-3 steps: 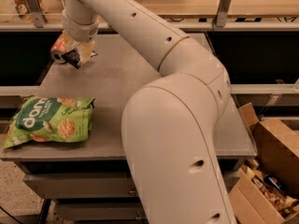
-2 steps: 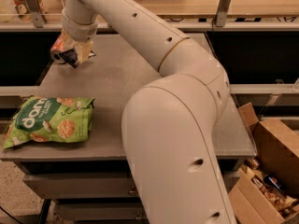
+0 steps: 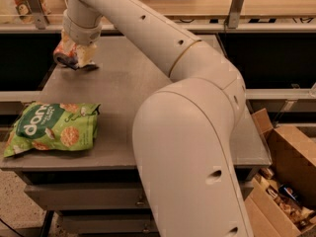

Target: Move rxbar blueberry near coke can

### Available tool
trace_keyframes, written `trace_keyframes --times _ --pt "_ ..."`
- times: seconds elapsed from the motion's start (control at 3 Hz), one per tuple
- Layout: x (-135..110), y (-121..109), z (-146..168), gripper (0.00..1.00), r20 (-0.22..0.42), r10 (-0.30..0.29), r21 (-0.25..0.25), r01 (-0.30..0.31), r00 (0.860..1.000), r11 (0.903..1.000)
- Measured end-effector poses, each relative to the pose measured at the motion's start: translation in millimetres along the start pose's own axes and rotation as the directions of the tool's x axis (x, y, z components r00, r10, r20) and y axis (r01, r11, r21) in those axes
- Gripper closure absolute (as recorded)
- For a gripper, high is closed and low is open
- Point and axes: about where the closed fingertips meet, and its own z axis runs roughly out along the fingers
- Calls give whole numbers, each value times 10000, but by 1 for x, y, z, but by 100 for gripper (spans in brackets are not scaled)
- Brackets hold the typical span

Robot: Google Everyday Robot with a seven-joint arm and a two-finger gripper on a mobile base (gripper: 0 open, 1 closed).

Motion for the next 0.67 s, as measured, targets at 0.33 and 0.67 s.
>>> trace_keyframes --times 0.33,0.67 --pt "-1 1 4 0 26 -5 -38 5 10000 10000" --pt "-1 1 4 0 27 -5 -40 5 10000 10000"
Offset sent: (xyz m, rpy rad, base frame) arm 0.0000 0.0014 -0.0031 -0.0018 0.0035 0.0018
